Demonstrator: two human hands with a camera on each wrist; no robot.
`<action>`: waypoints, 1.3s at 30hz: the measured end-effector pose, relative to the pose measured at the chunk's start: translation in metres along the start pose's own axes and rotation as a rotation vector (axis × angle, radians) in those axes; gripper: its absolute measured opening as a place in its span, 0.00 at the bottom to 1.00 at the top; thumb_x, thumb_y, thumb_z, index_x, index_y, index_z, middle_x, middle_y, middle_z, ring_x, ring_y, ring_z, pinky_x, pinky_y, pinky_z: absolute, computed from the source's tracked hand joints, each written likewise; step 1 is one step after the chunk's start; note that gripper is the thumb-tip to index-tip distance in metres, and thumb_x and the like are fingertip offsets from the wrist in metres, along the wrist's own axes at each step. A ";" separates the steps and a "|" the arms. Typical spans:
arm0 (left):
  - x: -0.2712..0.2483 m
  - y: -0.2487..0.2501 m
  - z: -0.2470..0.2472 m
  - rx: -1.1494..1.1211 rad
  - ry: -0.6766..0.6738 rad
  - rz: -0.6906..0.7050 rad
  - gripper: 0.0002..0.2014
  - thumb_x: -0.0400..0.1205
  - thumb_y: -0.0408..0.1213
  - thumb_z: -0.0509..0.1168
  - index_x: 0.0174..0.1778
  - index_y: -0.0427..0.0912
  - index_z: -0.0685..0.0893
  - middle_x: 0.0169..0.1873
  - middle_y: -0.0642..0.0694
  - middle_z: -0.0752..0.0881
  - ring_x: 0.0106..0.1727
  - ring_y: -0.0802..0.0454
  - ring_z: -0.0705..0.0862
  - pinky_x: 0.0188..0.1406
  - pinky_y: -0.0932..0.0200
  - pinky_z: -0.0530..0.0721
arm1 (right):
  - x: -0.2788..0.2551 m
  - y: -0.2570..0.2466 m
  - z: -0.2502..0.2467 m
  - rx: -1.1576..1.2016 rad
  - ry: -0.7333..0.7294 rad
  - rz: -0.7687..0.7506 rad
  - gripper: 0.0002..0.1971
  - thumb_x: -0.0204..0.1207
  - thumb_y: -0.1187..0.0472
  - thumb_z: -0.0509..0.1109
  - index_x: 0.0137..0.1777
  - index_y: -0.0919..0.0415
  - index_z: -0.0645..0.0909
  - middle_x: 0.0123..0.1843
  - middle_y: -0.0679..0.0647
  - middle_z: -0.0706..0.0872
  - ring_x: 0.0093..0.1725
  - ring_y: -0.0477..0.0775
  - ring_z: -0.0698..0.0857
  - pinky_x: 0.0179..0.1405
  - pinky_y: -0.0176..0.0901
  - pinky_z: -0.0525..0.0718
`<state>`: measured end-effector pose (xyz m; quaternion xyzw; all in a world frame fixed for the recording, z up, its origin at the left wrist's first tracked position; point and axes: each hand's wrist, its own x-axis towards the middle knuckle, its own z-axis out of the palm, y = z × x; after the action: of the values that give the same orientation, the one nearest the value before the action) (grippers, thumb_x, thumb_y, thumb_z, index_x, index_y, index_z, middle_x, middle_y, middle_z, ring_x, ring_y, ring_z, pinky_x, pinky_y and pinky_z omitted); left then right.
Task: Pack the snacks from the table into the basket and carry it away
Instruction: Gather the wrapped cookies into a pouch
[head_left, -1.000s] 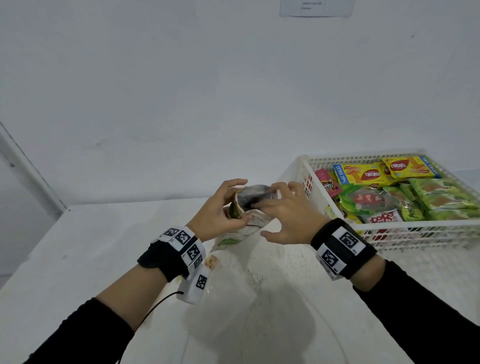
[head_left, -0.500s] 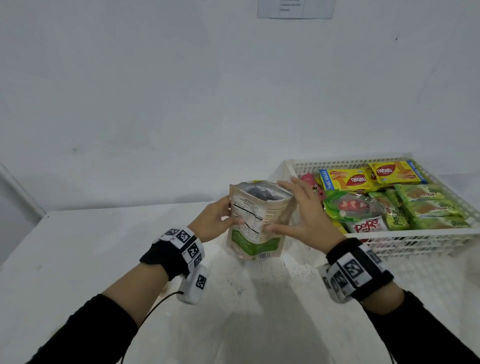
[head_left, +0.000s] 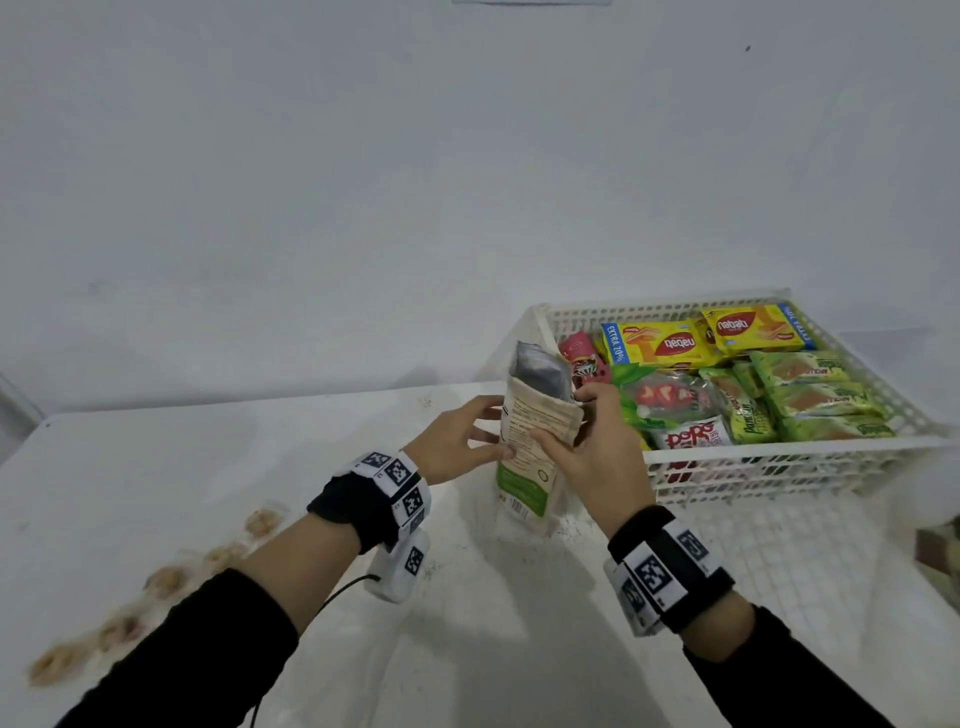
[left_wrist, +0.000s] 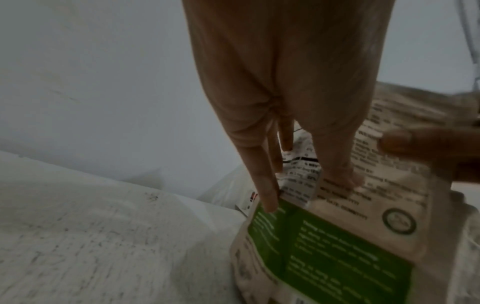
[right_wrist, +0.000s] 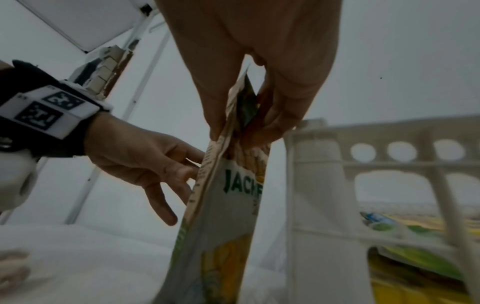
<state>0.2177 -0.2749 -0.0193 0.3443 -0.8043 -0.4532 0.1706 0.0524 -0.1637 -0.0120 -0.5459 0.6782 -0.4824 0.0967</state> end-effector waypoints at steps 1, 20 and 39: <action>0.002 0.002 0.005 0.000 0.024 0.009 0.30 0.78 0.37 0.72 0.76 0.48 0.68 0.68 0.49 0.79 0.54 0.57 0.84 0.43 0.76 0.82 | 0.001 0.003 -0.004 -0.077 0.044 -0.010 0.27 0.66 0.50 0.81 0.57 0.51 0.69 0.47 0.45 0.83 0.49 0.51 0.85 0.47 0.55 0.86; -0.012 0.004 0.015 -0.038 0.139 -0.014 0.38 0.70 0.46 0.79 0.73 0.50 0.68 0.66 0.55 0.79 0.61 0.58 0.82 0.50 0.71 0.79 | -0.018 0.014 -0.033 -0.065 0.037 -0.112 0.36 0.65 0.42 0.79 0.69 0.54 0.71 0.62 0.44 0.77 0.57 0.47 0.77 0.54 0.40 0.79; -0.104 0.007 -0.039 0.093 0.257 -0.047 0.07 0.80 0.43 0.70 0.54 0.52 0.86 0.52 0.61 0.88 0.51 0.64 0.86 0.55 0.68 0.82 | -0.037 -0.072 -0.001 0.036 0.114 -0.633 0.08 0.73 0.60 0.75 0.50 0.61 0.84 0.47 0.50 0.83 0.49 0.47 0.80 0.51 0.34 0.75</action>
<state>0.3112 -0.2229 0.0114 0.4259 -0.7878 -0.3715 0.2451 0.1124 -0.1284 0.0284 -0.7000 0.4705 -0.5302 -0.0867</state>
